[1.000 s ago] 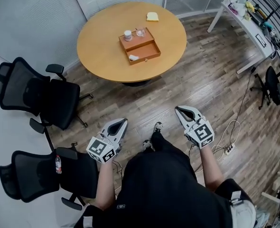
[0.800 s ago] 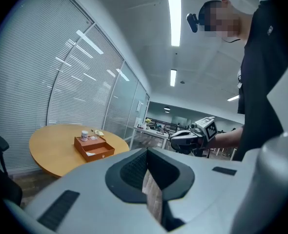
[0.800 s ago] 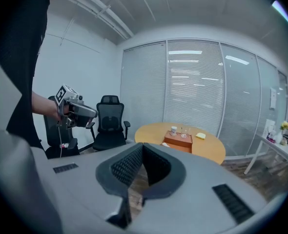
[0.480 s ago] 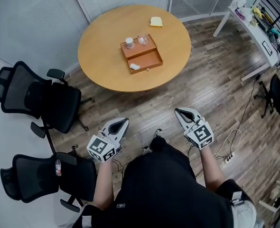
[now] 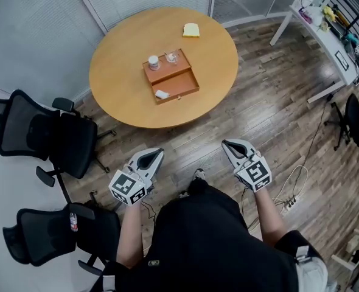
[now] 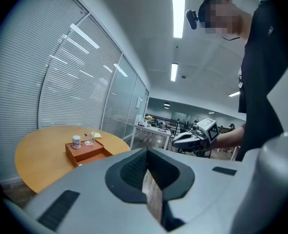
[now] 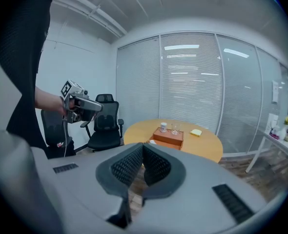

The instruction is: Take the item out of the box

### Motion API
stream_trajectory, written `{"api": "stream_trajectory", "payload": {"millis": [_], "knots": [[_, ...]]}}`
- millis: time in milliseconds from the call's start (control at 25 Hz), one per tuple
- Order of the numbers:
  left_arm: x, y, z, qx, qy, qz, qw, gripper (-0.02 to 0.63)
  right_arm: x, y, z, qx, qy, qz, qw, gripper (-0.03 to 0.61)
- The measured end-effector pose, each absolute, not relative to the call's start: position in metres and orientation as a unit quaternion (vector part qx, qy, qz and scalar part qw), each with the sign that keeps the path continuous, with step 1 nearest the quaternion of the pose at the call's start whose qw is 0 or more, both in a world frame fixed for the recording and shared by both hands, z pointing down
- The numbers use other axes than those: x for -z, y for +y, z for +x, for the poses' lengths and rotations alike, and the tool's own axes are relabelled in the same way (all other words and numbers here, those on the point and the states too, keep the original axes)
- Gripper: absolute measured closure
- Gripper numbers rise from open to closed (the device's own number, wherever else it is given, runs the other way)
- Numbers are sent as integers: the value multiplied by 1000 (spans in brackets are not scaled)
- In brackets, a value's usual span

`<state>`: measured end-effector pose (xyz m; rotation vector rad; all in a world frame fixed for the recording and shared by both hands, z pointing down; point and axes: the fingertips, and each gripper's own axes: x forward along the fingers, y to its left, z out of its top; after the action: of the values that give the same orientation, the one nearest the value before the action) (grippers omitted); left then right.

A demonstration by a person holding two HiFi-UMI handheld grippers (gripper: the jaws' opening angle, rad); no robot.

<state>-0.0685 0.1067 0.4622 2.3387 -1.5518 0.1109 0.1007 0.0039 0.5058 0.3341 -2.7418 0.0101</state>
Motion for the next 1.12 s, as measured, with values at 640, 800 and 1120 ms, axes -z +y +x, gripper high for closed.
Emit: {"api": "stream_trajectory", "payload": {"millis": [640, 800, 1120], "knots": [[-462, 52, -51, -45, -557, 814, 156, 607, -526, -43, 112, -4, -977, 104, 187, 574], [-460, 46, -47, -39, -559, 814, 153, 607, -524, -43, 112, 2, -977, 101, 187, 574], [-456, 30, -53, -27, -554, 818, 151, 607, -529, -53, 109, -3, -976, 104, 190, 574]]}}
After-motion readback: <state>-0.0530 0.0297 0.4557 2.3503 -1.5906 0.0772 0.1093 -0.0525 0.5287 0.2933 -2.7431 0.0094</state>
